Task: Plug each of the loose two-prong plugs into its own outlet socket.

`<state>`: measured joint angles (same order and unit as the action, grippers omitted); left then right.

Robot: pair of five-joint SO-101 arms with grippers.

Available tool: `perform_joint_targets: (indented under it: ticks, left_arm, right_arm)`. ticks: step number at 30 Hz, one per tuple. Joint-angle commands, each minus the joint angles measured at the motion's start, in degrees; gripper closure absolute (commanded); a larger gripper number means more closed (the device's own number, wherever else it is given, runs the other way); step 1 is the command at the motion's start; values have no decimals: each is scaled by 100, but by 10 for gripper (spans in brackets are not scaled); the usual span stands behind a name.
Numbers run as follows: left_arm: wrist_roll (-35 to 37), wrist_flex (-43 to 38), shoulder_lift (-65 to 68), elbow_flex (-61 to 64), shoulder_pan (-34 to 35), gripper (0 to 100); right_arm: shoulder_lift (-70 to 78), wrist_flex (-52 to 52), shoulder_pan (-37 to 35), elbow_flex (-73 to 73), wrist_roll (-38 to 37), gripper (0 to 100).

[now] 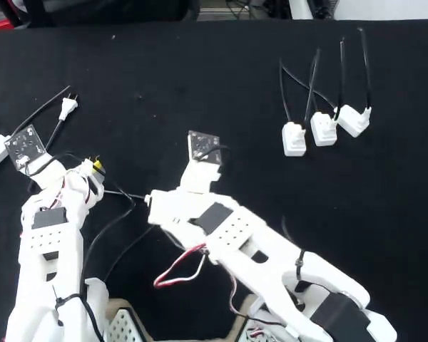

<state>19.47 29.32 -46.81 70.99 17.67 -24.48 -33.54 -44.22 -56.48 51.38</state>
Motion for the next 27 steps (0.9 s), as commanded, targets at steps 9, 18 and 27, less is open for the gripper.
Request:
perform_joint_targets:
  ticks: [9, 18, 27]
  left_arm:
    - [79, -97, -88, -40, 48, 773]
    - [79, -79, -88, -40, 57, 773]
    - [79, -70, -88, -57, 57, 773]
  right_arm:
    - [-75, 923, 273, -488, 9, 747]
    - [-75, 914, 273, -655, 9, 760]
    - [-119, 949, 1020, -620, -281, 973]
